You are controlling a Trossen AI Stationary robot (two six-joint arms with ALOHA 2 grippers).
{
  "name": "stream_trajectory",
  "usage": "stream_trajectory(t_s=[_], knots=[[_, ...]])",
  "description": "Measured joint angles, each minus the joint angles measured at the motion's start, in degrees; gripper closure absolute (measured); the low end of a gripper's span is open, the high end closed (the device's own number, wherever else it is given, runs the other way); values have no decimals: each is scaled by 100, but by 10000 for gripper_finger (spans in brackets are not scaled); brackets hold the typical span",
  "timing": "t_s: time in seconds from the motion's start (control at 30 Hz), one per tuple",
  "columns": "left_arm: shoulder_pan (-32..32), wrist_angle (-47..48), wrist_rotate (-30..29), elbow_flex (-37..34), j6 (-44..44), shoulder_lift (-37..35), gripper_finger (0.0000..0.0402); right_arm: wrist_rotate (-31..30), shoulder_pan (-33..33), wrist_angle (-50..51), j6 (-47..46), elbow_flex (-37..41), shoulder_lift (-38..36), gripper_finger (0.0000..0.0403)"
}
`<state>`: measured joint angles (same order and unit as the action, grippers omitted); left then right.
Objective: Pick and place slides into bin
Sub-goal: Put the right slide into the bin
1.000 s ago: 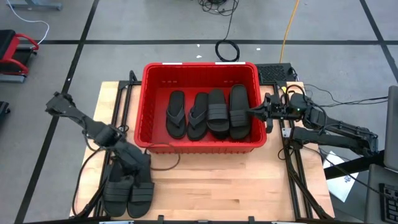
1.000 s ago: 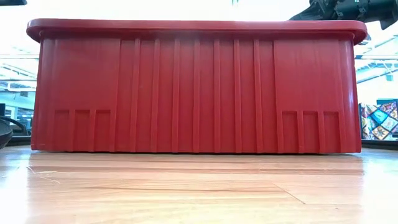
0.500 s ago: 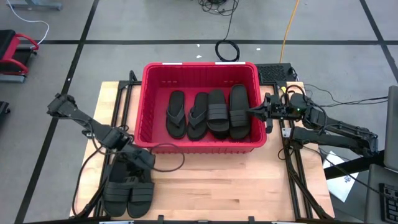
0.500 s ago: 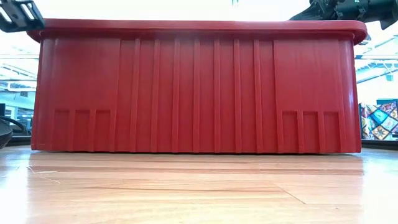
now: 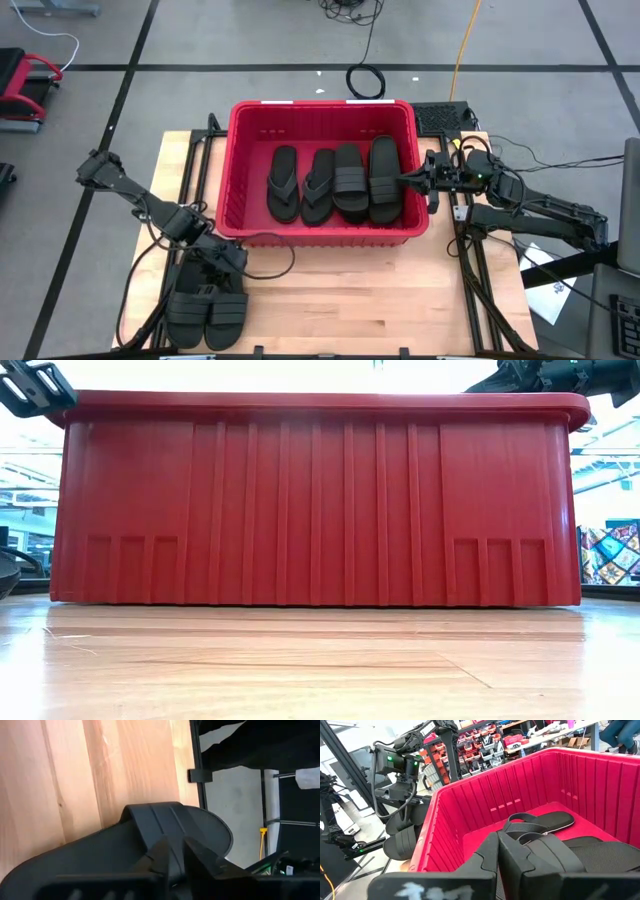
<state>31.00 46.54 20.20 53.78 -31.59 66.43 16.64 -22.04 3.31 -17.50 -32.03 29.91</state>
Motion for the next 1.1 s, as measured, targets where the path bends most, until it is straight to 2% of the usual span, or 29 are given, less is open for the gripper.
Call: stream_trajectory(t_s=[0.1, 0.4, 0.6, 0.8, 1.1], knots=[[-47, 22, 25, 0, -175, 0, 317, 0, 0, 0, 0, 0, -2, 403], [-48, 3, -81, 0, -648, 112, 168, 0, 1, 1, 11, 0, 0, 403], [-43, -28, 404, 0, -1018, 645, 101, 0, 1, 16, 13, 0, -2, 403], [-21, -6, 578, -2, -1061, 1083, 77, 0, 2, 44, 15, 0, -2, 403], [-15, 26, 1216, -46, -1165, 1587, 100, 2, 0, 46, 15, 0, -2, 403]])
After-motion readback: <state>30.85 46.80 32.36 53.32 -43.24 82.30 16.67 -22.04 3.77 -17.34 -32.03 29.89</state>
